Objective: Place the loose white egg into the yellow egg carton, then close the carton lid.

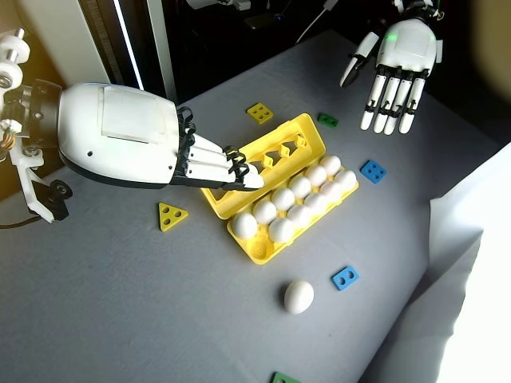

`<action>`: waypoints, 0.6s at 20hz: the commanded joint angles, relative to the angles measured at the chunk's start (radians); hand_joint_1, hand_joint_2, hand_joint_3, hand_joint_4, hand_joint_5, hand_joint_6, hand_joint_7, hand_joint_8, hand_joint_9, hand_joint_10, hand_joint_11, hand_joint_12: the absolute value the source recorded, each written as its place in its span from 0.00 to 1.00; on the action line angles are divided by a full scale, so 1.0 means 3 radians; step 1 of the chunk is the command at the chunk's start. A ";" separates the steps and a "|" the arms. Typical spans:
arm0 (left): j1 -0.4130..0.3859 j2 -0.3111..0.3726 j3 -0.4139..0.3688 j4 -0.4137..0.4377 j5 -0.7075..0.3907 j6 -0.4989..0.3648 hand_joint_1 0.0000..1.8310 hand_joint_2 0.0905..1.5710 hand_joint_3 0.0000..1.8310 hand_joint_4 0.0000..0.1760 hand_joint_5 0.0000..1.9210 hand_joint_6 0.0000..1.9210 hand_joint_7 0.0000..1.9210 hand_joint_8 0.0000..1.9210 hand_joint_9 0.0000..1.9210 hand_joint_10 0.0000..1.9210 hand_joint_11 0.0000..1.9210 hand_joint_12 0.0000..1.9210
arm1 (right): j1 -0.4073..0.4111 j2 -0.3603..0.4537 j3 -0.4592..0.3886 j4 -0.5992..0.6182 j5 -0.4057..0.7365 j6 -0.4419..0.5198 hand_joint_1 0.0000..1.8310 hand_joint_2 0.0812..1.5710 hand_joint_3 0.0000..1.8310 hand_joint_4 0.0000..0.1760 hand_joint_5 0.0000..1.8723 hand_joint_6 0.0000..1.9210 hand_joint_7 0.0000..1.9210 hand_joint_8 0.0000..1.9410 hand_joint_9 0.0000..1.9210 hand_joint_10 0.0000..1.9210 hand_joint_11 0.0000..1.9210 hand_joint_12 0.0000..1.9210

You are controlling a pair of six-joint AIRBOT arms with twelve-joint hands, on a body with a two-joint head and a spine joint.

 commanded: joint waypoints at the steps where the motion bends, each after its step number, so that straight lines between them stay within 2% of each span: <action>1: -0.0014 0.0053 0.0037 -0.0220 -0.0209 0.0008 0.00 0.79 0.01 0.00 0.02 0.00 0.00 0.00 0.00 0.00 0.00 0.00 | 0.0036 0.0029 0.0006 0.0189 0.0130 0.0014 0.00 0.91 0.02 0.00 0.06 0.00 0.05 0.00 0.02 0.00 0.00 0.05; 4: -0.0030 0.0051 0.0038 -0.0220 -0.0209 0.0008 0.00 0.79 0.01 0.00 0.03 0.01 0.01 0.00 0.00 0.00 0.00 0.00 | 0.0042 -0.0004 0.0006 0.0255 0.0074 0.0008 0.00 0.92 0.01 0.00 0.06 0.00 0.06 0.00 0.03 0.00 0.00 0.08; 6: -0.0031 0.0048 0.0030 -0.0210 -0.0209 0.0008 0.00 0.80 0.01 0.00 0.02 0.00 0.00 0.00 0.00 0.00 0.00 0.00 | 0.0043 -0.0008 0.0006 0.0301 0.0043 -0.0105 0.00 0.92 0.00 0.00 0.05 0.00 0.05 0.00 0.02 0.00 0.00 0.06; 7: -0.0027 0.0048 0.0020 -0.0193 -0.0209 0.0003 0.00 0.79 0.01 0.00 0.02 0.00 0.01 0.00 0.00 0.00 0.00 0.00 | 0.0043 -0.0011 0.0007 0.0329 -0.0005 -0.0175 0.00 0.92 0.00 0.00 0.07 0.00 0.06 0.00 0.04 0.00 0.00 0.10; 9: -0.0011 0.0052 0.0001 -0.0190 -0.0206 -0.0010 0.00 0.79 0.01 0.00 0.02 0.00 0.00 0.00 0.00 0.00 0.00 0.00 | 0.0051 -0.0014 0.0008 0.0494 -0.0149 -0.0486 0.00 0.92 0.00 0.00 0.07 0.00 0.06 0.00 0.04 0.00 0.00 0.11; 12: -0.0019 0.0049 0.0017 -0.0178 -0.0205 -0.0012 0.00 0.80 0.01 0.00 0.01 0.00 0.00 0.00 0.00 0.00 0.00 0.00 | 0.0131 -0.0065 0.0076 0.0579 -0.0409 -0.0816 0.00 0.92 0.00 0.00 0.04 0.00 0.03 0.00 0.01 0.00 0.00 0.04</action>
